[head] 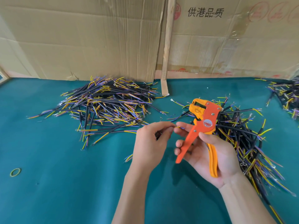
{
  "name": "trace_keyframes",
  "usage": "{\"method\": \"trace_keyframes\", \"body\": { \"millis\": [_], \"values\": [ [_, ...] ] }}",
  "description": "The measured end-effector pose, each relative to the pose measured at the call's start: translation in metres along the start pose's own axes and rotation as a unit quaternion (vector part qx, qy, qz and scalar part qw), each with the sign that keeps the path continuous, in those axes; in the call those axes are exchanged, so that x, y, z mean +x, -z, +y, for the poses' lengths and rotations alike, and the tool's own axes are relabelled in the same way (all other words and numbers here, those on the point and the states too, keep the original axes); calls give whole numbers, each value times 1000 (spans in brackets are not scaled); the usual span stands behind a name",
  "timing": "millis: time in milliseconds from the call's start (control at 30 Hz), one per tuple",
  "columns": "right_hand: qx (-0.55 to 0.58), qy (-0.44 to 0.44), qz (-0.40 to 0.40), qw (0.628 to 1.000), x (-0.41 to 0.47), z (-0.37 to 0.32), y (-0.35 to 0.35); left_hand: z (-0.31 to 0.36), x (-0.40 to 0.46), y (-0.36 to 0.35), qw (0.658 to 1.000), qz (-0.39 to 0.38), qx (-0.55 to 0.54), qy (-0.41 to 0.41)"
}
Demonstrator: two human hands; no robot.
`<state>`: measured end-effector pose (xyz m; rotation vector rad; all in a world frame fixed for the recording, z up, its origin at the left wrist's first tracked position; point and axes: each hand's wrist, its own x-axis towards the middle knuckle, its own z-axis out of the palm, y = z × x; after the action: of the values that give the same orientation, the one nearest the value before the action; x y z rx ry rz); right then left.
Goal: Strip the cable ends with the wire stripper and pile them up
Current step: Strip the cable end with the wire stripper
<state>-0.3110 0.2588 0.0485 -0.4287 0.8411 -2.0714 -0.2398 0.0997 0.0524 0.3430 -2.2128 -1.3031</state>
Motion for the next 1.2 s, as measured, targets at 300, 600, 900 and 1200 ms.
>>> {"method": "trace_keyframes", "body": {
  "millis": [300, 600, 900, 1200],
  "values": [
    [0, 4, 35, 999, 2, 2, 2, -7, -3, -10, 994, 23, -93, 47],
    [9, 2, 46, 999, 4, 4, 2, -12, -3, -3, 965, -70, -233, 93],
    [8, 6, 39, 999, 4, 3, 2, -22, -1, -3, 974, -38, -210, 70],
    [-104, -89, 85, 987, 4, 6, -1, -32, 5, 9, 980, 49, -188, 39]
  ]
}}
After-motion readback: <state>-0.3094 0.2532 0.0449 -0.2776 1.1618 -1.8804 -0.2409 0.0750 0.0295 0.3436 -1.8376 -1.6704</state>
